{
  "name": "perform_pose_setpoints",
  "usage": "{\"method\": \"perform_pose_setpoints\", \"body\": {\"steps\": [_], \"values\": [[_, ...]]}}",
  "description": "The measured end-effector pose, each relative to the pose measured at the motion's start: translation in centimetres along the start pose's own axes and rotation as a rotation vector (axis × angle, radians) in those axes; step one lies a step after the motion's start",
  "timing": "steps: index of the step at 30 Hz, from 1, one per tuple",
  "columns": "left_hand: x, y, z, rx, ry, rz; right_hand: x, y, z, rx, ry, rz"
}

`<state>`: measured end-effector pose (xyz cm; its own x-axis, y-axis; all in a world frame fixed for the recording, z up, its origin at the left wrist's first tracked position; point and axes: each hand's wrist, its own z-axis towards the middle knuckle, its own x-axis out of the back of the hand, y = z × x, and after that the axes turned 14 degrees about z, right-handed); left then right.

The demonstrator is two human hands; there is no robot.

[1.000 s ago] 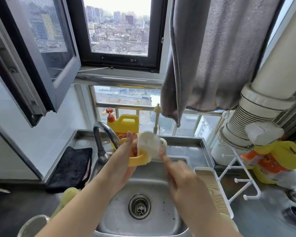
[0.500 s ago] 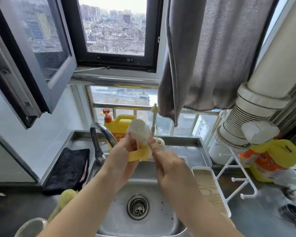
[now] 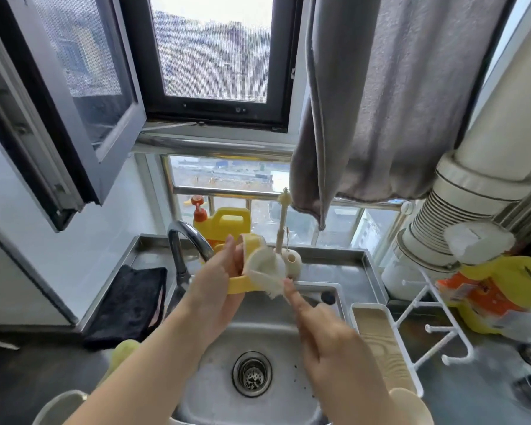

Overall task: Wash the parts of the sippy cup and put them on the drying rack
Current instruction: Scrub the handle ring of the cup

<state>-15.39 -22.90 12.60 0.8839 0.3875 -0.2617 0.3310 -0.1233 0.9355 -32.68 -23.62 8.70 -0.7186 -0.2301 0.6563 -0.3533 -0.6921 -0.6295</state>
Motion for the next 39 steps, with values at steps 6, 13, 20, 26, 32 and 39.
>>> {"method": "perform_pose_setpoints", "body": {"steps": [6,13,20,26,32,39], "values": [[-0.4,0.3,0.1,-0.026,-0.035,-0.046,-0.2,0.2,2.2,0.030,0.052,0.023],[1.0,0.4,0.5,-0.088,-0.086,0.023,-0.3,1.2,1.6,0.062,0.096,0.076],[1.2,1.3,0.5,-0.082,-0.092,-0.079,-1.7,0.8,-1.4,0.003,-0.041,0.045],[1.1,2.6,0.5,-0.178,-0.089,-0.136,-0.3,1.3,0.4,0.061,0.050,0.010],[0.6,1.1,0.3,-0.004,-0.134,-0.358,0.4,0.8,1.0,0.098,0.129,0.036],[1.0,0.6,-0.8,-0.120,-0.373,-0.230,-0.2,0.3,1.6,0.088,0.176,0.115]]}}
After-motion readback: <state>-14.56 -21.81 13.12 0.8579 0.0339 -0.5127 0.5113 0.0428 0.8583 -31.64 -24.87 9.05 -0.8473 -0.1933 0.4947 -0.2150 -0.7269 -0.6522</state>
